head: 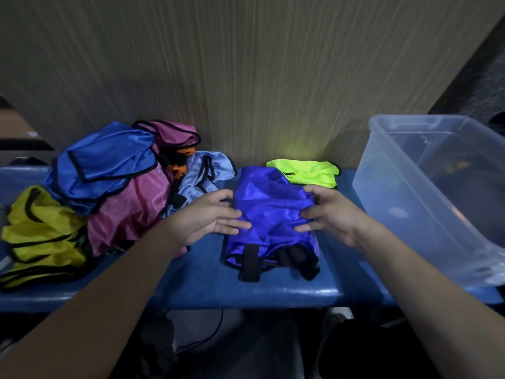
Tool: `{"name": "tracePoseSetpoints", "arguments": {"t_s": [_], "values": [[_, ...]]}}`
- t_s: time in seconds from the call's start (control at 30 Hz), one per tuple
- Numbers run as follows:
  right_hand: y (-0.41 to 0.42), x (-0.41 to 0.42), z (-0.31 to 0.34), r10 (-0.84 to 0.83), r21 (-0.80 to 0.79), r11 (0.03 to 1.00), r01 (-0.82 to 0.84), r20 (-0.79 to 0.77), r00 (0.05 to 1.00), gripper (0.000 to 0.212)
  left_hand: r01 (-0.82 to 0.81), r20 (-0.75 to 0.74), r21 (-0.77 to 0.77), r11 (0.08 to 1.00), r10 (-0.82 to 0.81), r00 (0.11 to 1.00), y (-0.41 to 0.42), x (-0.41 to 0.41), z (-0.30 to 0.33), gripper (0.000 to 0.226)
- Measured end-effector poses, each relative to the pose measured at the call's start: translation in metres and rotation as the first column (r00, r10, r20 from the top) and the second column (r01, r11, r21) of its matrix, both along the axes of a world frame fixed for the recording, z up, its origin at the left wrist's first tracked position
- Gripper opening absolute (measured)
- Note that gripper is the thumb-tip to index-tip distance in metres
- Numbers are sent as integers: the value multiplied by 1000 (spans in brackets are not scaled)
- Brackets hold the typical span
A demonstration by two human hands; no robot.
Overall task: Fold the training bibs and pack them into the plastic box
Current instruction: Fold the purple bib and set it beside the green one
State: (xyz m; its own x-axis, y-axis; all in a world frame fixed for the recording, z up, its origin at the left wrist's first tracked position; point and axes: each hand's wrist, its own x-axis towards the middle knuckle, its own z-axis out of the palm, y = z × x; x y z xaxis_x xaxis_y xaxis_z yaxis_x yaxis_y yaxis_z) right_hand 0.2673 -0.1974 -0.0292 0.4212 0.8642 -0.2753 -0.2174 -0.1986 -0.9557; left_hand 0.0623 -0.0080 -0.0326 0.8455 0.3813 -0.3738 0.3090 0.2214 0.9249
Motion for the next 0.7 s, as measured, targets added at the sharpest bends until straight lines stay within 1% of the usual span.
{"name": "tracePoseSetpoints", "arguments": {"t_s": [0.1, 0.13, 0.2, 0.3, 0.33, 0.4, 0.47, 0.53, 0.57, 0.63, 0.67, 0.7], "values": [[-5, 2, -1, 58, 70, 995, -65, 91, 994, 47, 11, 46, -7, 1000, -10, 999, 6, -3, -6, 37], [-7, 3, -1, 92, 99, 989, -106, 136, 986, 49, 20, 61, 15, 1000, -21, 998, 7, -4, -8, 35], [-12, 3, 1, 185, 114, 969, -220, 258, 948, 48, 58, 68, 115, 992, -66, 995, 9, -5, -12, 22], [-19, 4, 5, 344, 31, 921, -389, 403, 848, 37, 102, 16, 331, 938, -114, 993, 8, -5, -12, 44], [-21, 5, 6, 382, -9, 907, -421, 436, 815, 35, 110, 6, 372, 922, -121, 993, 7, -5, -11, 46], [-22, 7, 7, 420, -67, 893, -444, 475, 773, 33, 102, 6, 402, 910, -114, 993, 5, -3, -6, 44], [-23, 7, 8, 417, -86, 896, -435, 497, 760, 28, 78, 28, 434, 897, -100, 995, -2, -1, -3, 31], [-25, 4, 10, 375, -69, 912, -403, 539, 754, 19, 76, 41, 553, 830, -118, 992, -5, 0, -7, 8], [-25, 2, 11, 336, -46, 923, -381, 576, 745, 14, 103, 19, 628, 771, -148, 989, -5, 0, -10, 14], [-24, -6, 11, 258, 0, 938, -345, 663, 702, 8, 162, -33, 748, 644, -208, 978, -6, -1, -14, 46], [-23, -9, 9, 239, 3, 939, -344, 713, 659, 14, 177, -34, 798, 576, -251, 967, -8, 0, -15, 56], [-22, -12, 5, 238, -13, 935, -355, 765, 598, 28, 185, -25, 843, 506, -307, 951, -10, 1, -17, 62]]}}
